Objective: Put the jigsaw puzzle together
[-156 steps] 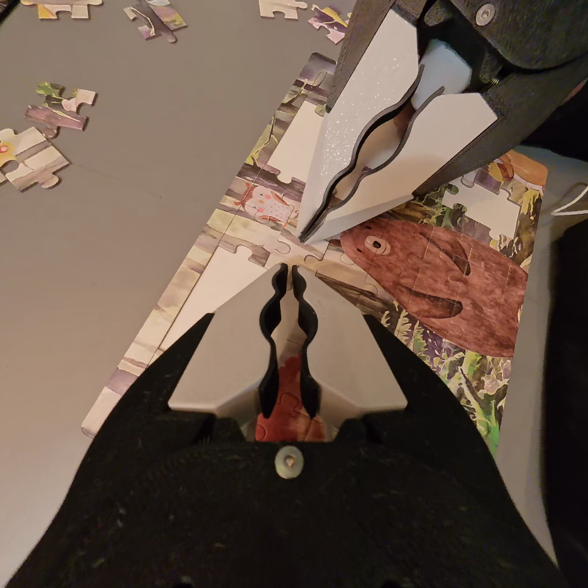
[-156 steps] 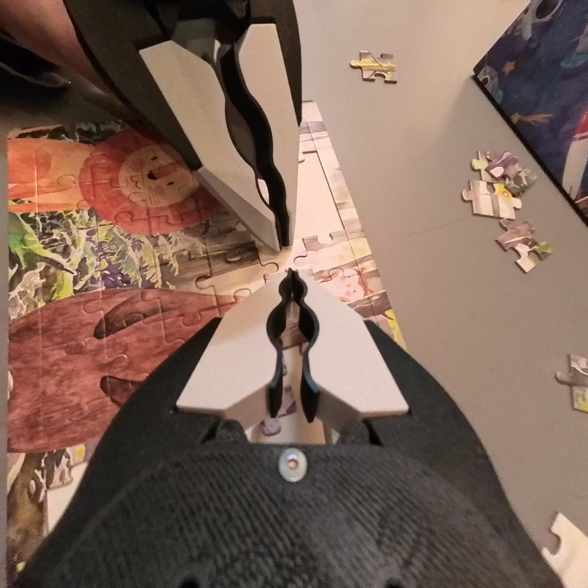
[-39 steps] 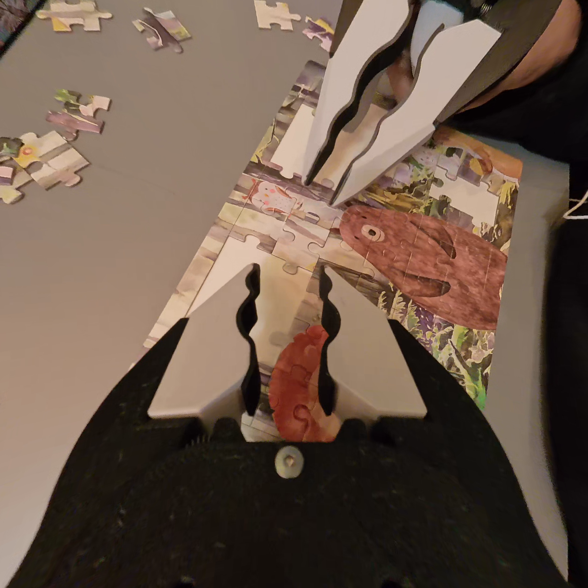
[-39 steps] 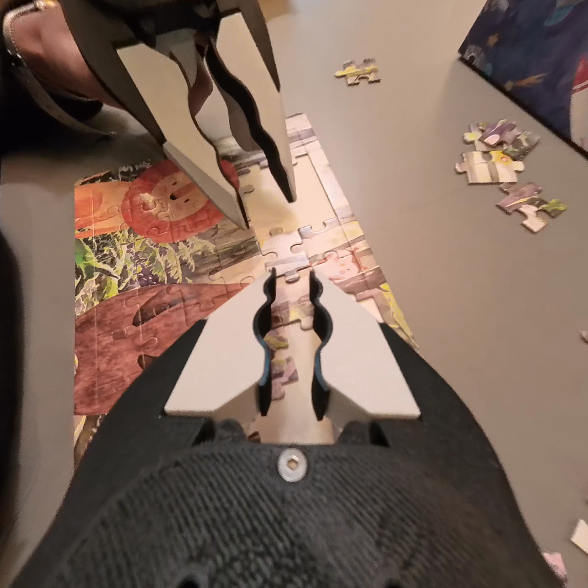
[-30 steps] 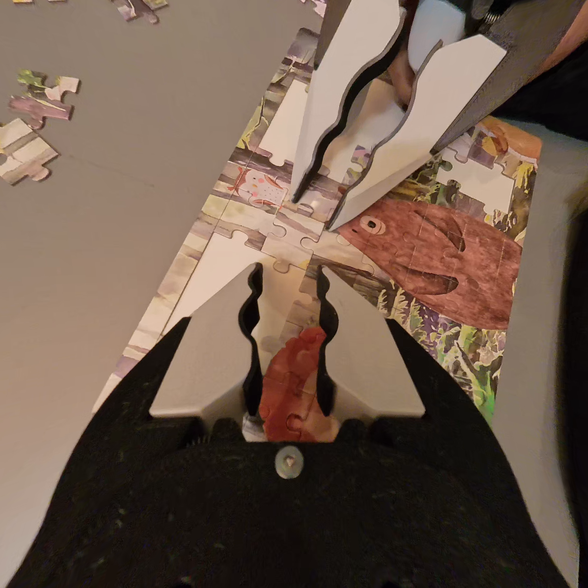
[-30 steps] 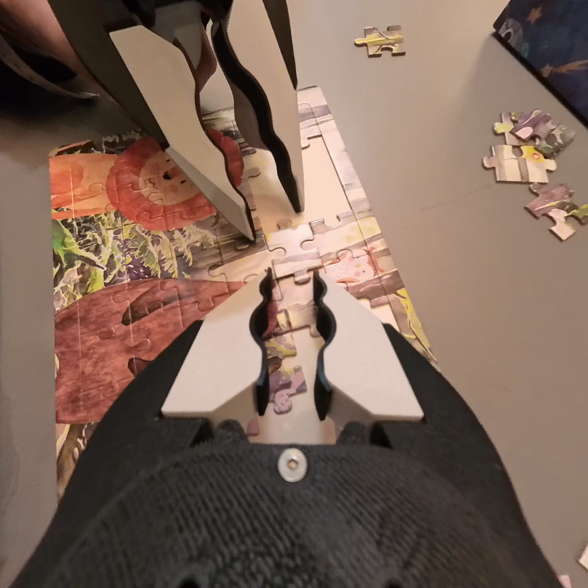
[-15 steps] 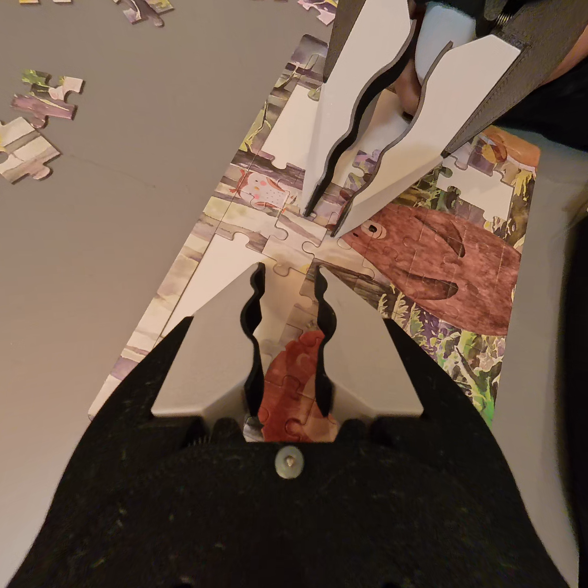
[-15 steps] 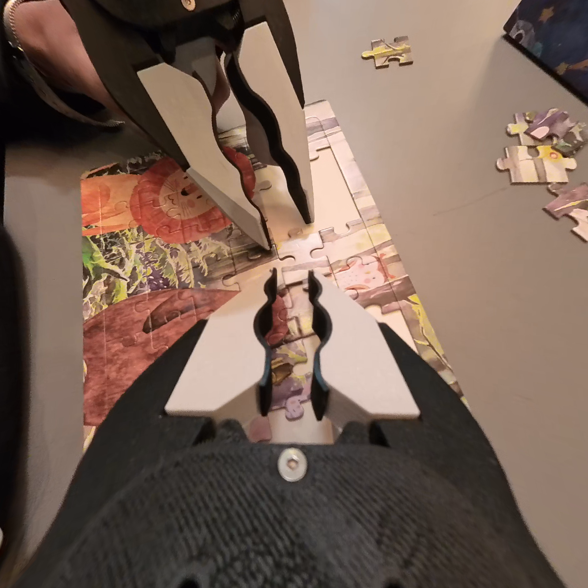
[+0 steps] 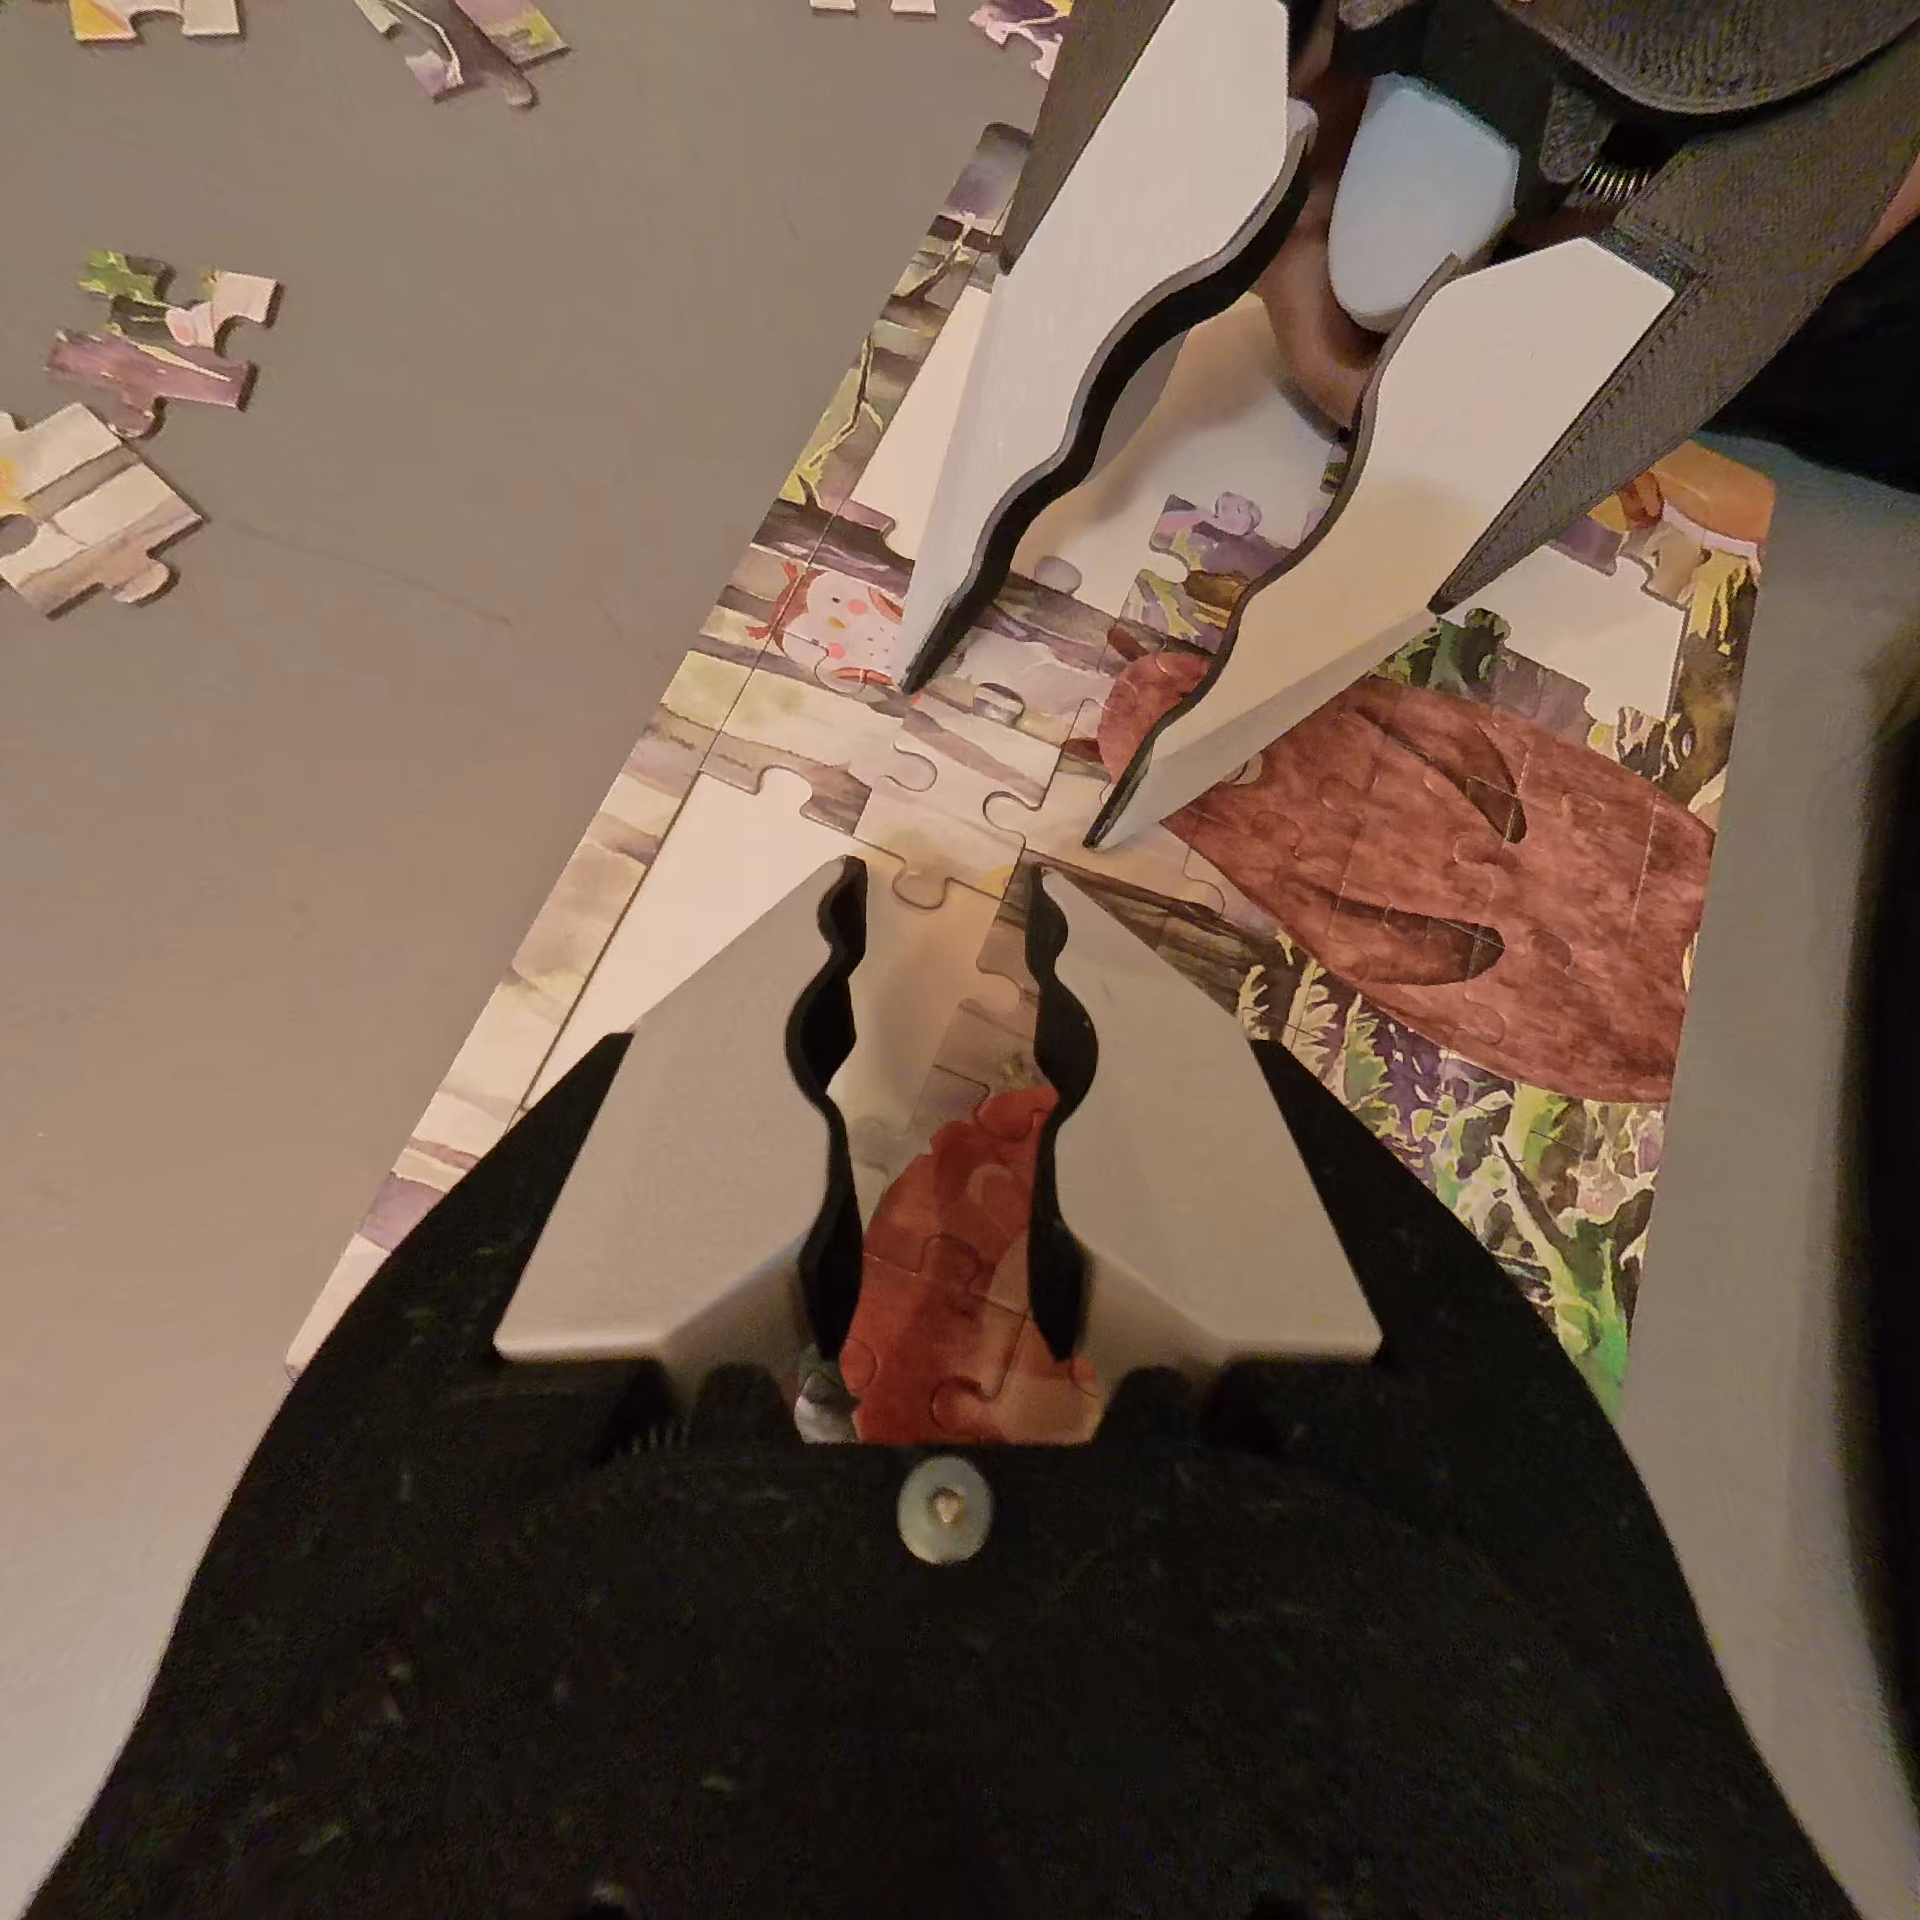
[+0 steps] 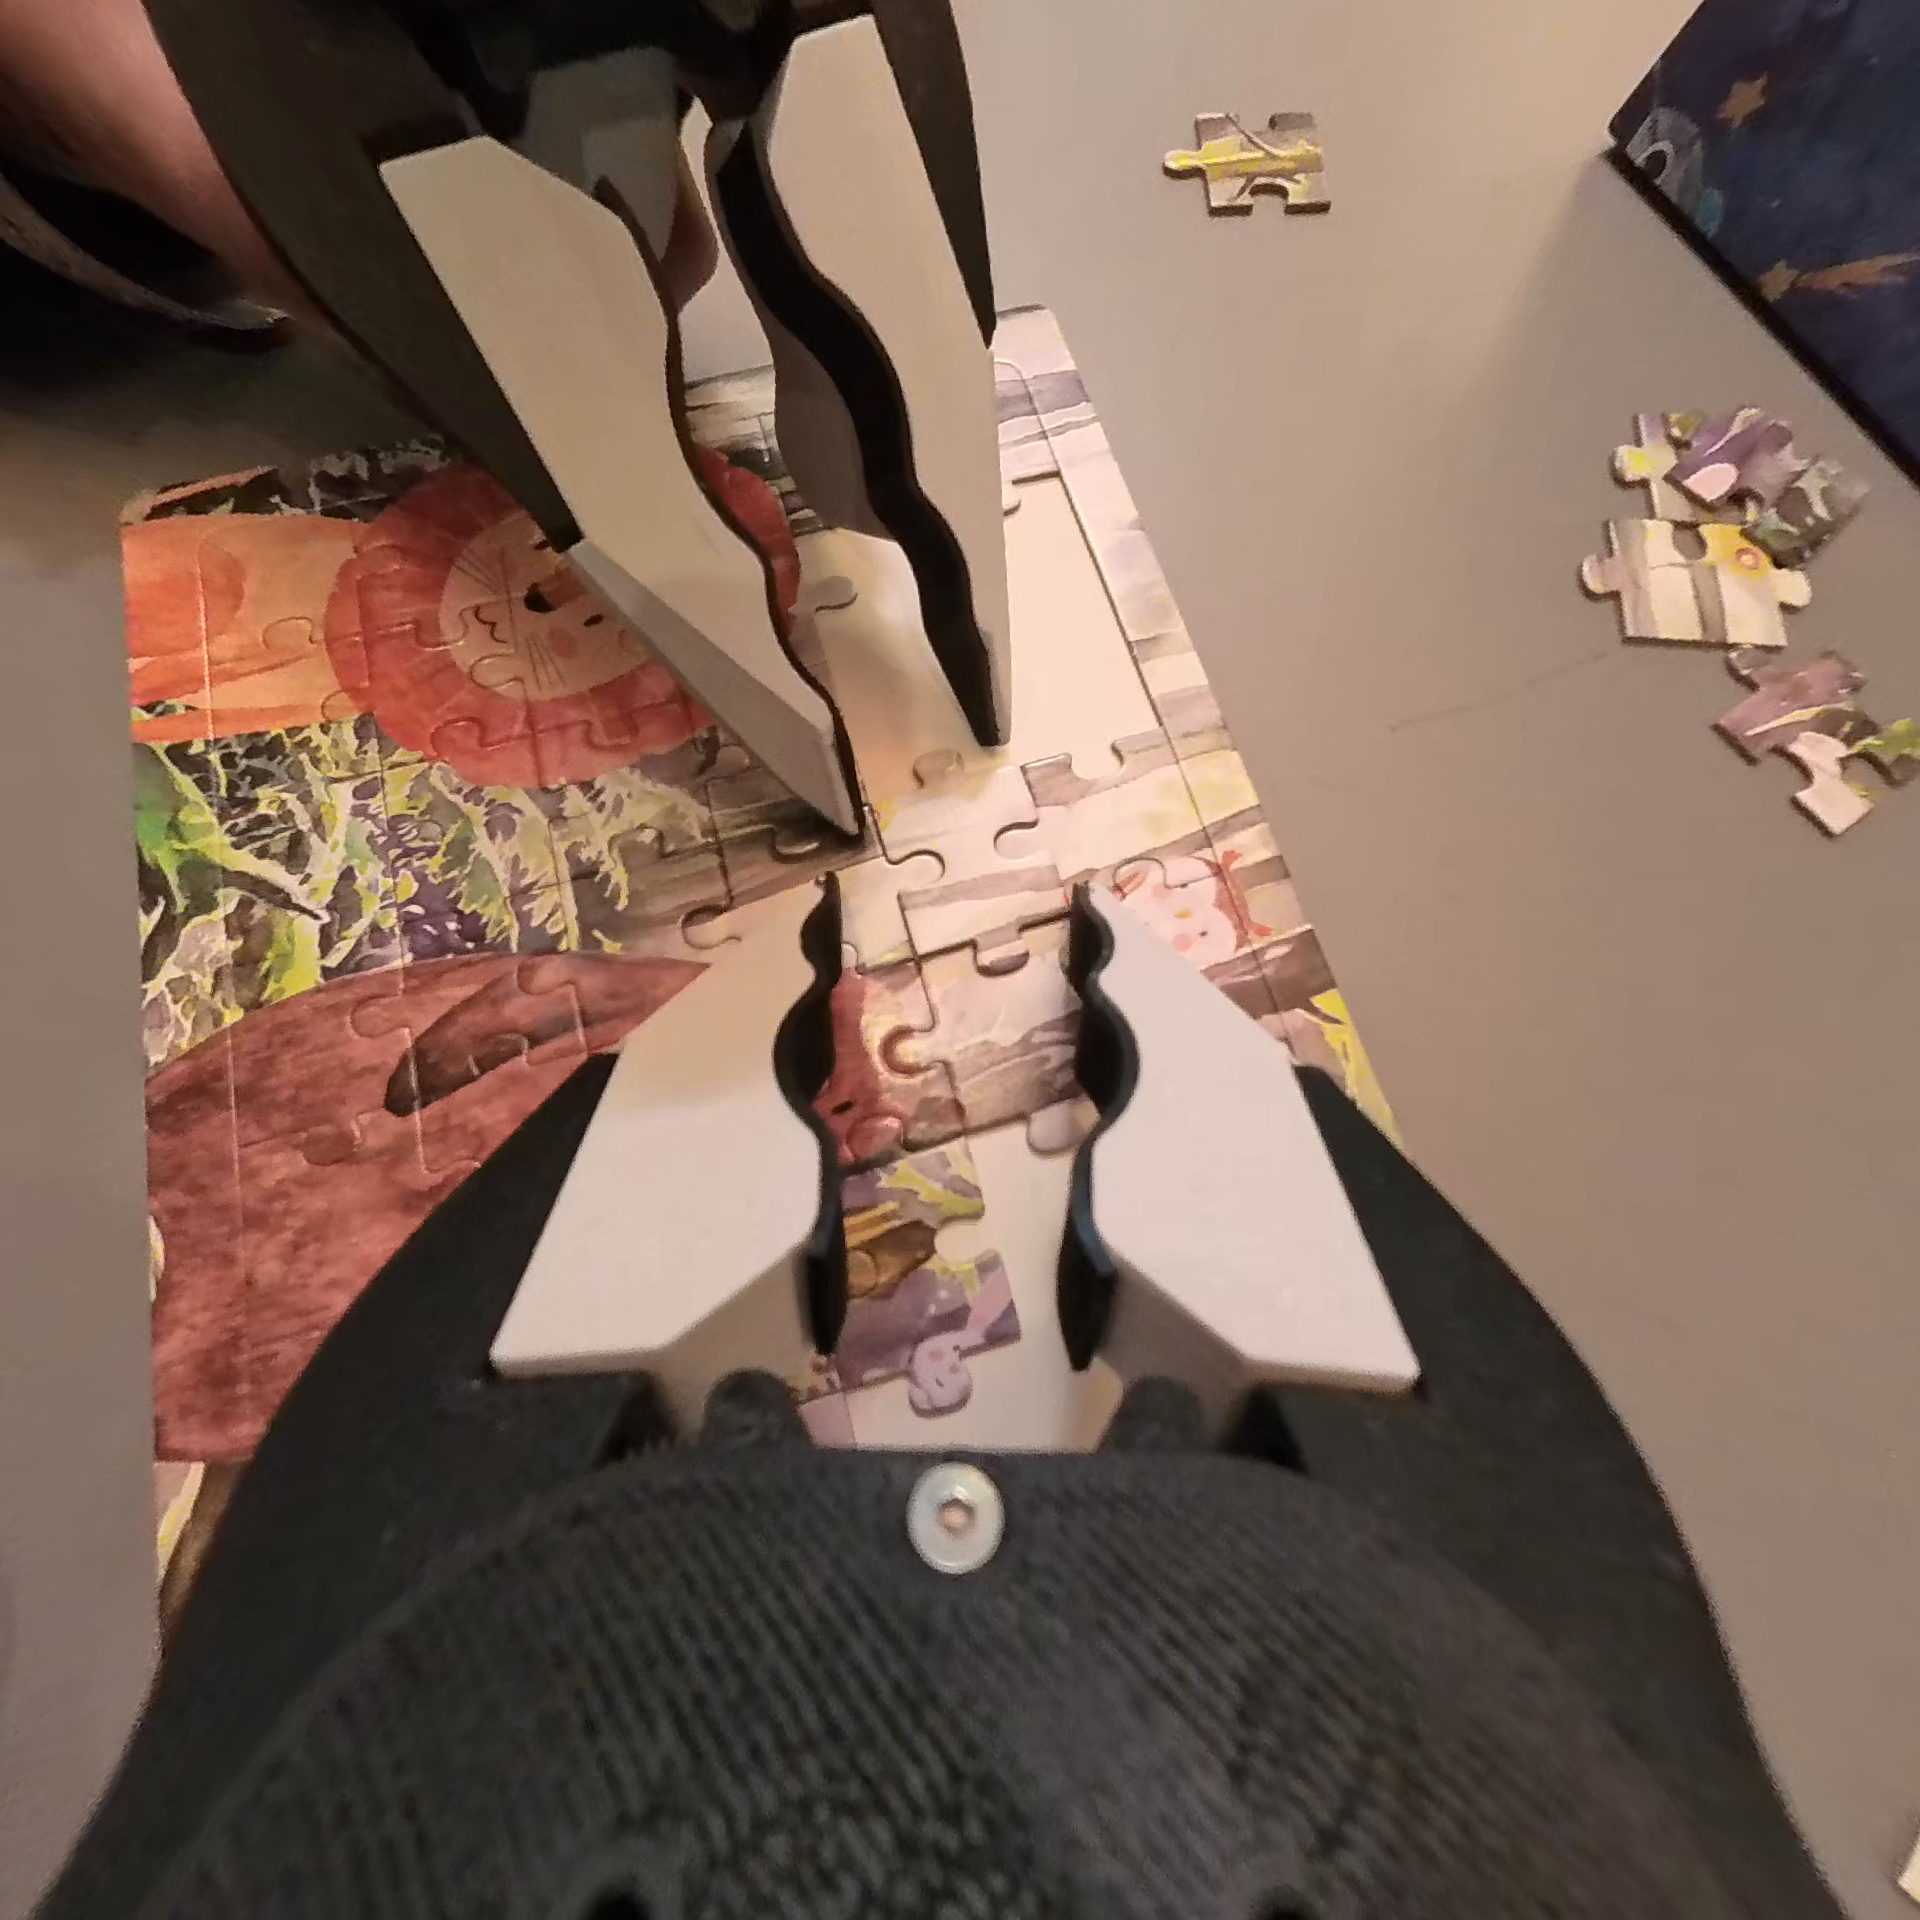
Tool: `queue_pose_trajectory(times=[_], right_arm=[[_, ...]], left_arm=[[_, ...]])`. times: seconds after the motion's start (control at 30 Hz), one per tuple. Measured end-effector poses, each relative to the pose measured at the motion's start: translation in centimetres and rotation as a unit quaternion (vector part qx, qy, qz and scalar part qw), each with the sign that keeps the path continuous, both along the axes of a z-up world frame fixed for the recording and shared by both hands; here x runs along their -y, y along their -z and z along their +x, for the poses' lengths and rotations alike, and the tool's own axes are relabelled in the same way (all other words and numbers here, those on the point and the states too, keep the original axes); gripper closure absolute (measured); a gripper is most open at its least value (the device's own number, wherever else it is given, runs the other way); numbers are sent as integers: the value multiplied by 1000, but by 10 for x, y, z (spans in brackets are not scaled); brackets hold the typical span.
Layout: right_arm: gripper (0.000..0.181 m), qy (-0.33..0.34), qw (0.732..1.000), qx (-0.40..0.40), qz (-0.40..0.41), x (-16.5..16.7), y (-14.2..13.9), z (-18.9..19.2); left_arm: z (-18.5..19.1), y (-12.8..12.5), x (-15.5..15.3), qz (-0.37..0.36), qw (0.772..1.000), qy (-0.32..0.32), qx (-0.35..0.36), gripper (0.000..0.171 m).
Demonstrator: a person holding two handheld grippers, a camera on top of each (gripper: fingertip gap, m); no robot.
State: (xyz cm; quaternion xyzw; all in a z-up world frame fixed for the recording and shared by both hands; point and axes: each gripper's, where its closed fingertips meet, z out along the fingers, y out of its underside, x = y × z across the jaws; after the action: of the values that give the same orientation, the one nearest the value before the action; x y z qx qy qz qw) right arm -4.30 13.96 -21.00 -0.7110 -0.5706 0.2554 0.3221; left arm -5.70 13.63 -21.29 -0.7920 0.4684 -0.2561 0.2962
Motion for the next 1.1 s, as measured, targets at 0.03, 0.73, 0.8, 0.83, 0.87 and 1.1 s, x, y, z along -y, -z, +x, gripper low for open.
queue_pose_trajectory(times=[0.03,0.73,0.8,0.83,0.87,1.1], right_arm=[[139,0,1000,0,-1,0,0,0],[162,35,999,-19,22,-19,-16,23],[160,45,998,-37,16,-23,-22,27],[159,49,998,-46,11,-24,-25,27],[158,51,997,-54,8,-25,-27,28],[156,77,997,-23,19,-34,-18,35]], left_arm=[[0,0,0,0,1000,0,1,142],[-10,-21,-12,-1,998,-20,62,134],[-9,-20,-11,-5,998,-19,63,134],[-9,-19,-10,-7,998,-17,62,133],[-7,-17,-9,-8,998,-14,60,133],[1,-9,-13,21,999,-26,24,126]])
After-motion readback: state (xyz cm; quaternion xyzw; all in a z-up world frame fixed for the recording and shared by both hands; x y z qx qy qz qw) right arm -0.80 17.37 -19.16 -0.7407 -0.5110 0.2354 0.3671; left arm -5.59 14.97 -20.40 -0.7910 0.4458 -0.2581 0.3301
